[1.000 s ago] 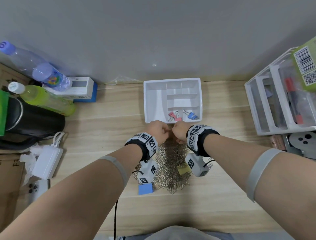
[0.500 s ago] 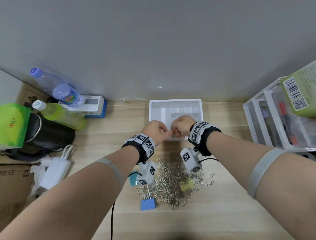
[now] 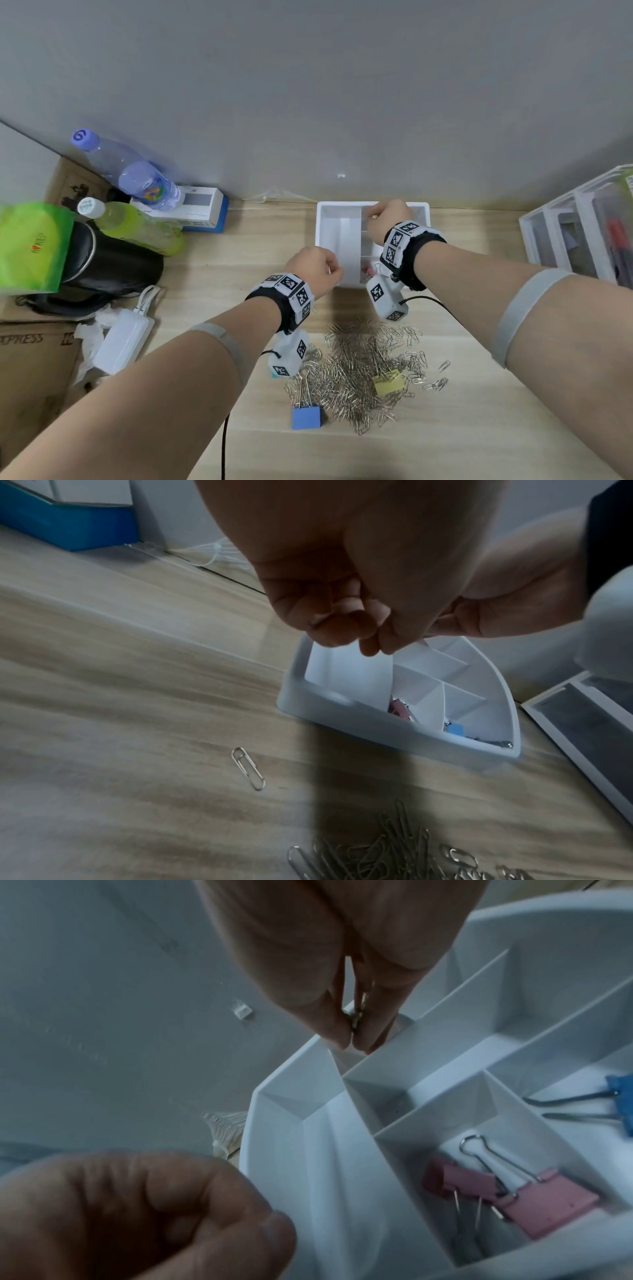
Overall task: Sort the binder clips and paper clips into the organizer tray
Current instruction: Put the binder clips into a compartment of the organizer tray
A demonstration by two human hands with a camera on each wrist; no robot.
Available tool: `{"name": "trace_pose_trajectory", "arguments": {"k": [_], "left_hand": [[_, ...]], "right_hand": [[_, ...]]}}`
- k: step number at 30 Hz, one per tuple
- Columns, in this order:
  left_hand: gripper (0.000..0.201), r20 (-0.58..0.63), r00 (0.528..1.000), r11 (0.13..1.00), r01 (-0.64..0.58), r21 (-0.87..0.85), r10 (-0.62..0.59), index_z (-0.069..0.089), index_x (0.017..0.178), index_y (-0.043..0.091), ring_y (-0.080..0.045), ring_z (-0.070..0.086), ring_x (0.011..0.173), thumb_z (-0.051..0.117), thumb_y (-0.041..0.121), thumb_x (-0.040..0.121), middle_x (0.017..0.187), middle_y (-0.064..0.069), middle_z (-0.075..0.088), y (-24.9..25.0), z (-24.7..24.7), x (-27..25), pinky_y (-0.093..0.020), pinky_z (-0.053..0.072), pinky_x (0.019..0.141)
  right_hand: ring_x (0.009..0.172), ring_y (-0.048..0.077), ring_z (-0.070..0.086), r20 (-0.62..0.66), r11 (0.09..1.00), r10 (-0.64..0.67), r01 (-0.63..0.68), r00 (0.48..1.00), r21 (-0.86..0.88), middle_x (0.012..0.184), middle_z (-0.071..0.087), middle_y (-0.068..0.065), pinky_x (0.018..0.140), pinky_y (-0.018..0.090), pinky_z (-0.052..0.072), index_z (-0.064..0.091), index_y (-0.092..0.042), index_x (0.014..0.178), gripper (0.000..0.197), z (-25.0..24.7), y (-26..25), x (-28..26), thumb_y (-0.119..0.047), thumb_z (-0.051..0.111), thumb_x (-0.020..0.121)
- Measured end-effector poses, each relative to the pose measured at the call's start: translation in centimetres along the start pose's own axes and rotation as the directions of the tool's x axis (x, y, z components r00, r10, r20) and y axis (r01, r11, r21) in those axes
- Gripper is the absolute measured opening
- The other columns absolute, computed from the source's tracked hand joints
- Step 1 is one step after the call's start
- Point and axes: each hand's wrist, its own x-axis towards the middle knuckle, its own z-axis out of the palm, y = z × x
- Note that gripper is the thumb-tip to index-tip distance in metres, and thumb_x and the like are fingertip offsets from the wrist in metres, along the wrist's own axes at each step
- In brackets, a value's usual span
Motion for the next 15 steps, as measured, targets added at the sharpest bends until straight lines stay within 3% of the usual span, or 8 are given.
{"name": "trace_pose_trajectory", "arguments": {"k": [6, 10, 15], "left_hand": [[0.016, -0.005, 1.000, 0.999, 0.016, -0.034, -0.016, 0.062, 0.069, 0.024, -0.012, 0.055, 0.061, 0.062, 0.031, 0.084, 0.058, 0.012, 0.054, -0.1, 0.4, 0.2, -0.021, 0.040, 0.055], [0.017, -0.003, 1.000, 0.999, 0.024, -0.022, -0.024, 0.063, 0.069, 0.023, -0.013, 0.056, 0.062, 0.062, 0.031, 0.084, 0.060, 0.011, 0.055, -0.3, 0.6, -0.3, -0.021, 0.040, 0.055], [0.018, 0.015, 0.999, 0.999, 0.037, 0.003, -0.037, 0.061, 0.067, 0.026, -0.015, 0.059, 0.067, 0.062, 0.032, 0.083, 0.064, 0.012, 0.056, -0.5, 0.4, -1.5, -0.023, 0.045, 0.059]], "right_hand": [[0.073, 0.023, 0.057, 0.009, 0.999, 0.008, -0.008, 1.000, -0.034, 0.108, 0.071, 0.010, 0.055, 0.019, 0.040, 0.072, -0.015, 0.109, 0.029, 1.0, 0.3, 0.6, -0.006, 0.055, 0.088], [0.091, 0.026, 0.064, -0.005, 1.000, 0.010, -0.010, 1.000, -0.016, 0.119, 0.067, 0.008, 0.071, 0.023, 0.045, 0.066, -0.016, 0.120, 0.036, 0.7, 0.4, 0.0, -0.006, 0.054, 0.088], [0.105, 0.029, 0.064, -0.035, 1.000, -0.011, 0.011, 0.999, -0.003, 0.120, 0.065, 0.008, 0.087, 0.030, 0.052, 0.067, -0.011, 0.118, 0.033, 0.2, 0.6, -1.5, -0.008, 0.055, 0.087]]}}
